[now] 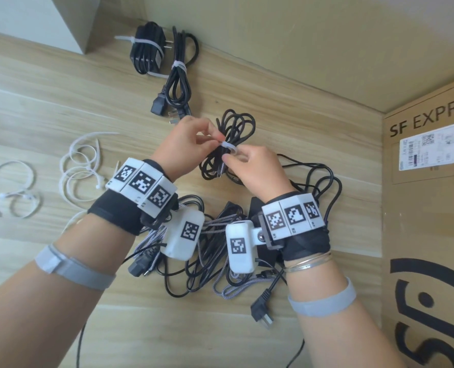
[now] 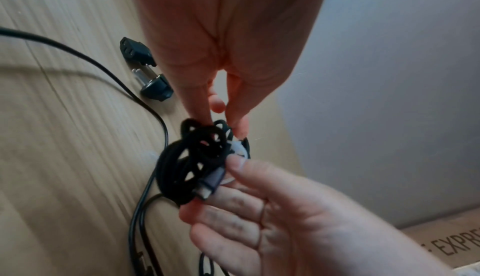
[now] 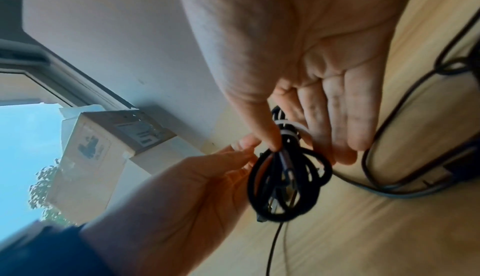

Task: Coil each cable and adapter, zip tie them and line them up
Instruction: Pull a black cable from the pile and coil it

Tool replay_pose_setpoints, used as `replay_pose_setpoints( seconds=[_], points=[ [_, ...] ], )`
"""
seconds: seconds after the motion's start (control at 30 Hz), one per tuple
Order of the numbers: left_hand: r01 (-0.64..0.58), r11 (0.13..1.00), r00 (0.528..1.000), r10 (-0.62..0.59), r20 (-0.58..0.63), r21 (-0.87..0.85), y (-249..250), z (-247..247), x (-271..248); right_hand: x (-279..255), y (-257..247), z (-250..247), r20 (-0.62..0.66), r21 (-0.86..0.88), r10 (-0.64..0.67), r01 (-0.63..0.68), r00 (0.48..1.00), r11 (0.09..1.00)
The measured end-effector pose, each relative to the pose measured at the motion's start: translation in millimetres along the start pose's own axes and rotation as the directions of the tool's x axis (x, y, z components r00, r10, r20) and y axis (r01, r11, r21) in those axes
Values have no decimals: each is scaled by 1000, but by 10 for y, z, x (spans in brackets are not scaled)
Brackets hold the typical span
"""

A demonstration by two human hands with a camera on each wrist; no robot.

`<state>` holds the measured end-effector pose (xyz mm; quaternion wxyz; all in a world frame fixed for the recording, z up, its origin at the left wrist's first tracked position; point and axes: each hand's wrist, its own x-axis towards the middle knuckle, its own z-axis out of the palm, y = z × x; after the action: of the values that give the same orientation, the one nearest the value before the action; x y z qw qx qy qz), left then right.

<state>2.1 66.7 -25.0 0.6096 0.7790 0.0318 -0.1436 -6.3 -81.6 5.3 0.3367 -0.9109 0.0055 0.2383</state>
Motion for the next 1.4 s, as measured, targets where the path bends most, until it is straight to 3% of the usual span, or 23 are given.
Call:
replay_pose_setpoints(
  seconds=[0.27, 0.37, 0.43, 0.53, 0.83, 1.03, 1.2, 1.4],
  points=[
    [35, 997, 997, -30, 72, -71, -86, 14, 5, 24, 120, 106, -20, 138, 149, -145, 989, 980],
    [41, 994, 996, -49, 78, 104, -189, -34, 37, 50, 175, 138, -35, 186, 158, -149, 987, 971],
    [75, 984, 979, -102, 175, 159, -247, -39, 31, 65, 207, 150, -36, 210, 168, -157, 985, 965],
    [130, 987, 938, -155, 312, 99, -281, -4, -14, 80, 230, 151, -25, 223, 147, -138, 989, 965],
    [189, 935, 938, -82, 336, -300, -271, -77, 21, 68, 220, 81, -19, 172, 84, -79, 996, 982],
    [211, 910, 912, -53, 407, -356, -338, -113, -8, 74, 245, 63, -12, 230, 48, -44, 999, 972],
    [127, 954, 939, -27, 343, -273, -321, -83, -8, 66, 237, 132, 25, 243, 5, -11, 1000, 970],
    [200, 925, 921, -65, 385, -322, -328, -74, -79, 28, 275, 240, 45, 368, -2, -15, 999, 930]
  ],
)
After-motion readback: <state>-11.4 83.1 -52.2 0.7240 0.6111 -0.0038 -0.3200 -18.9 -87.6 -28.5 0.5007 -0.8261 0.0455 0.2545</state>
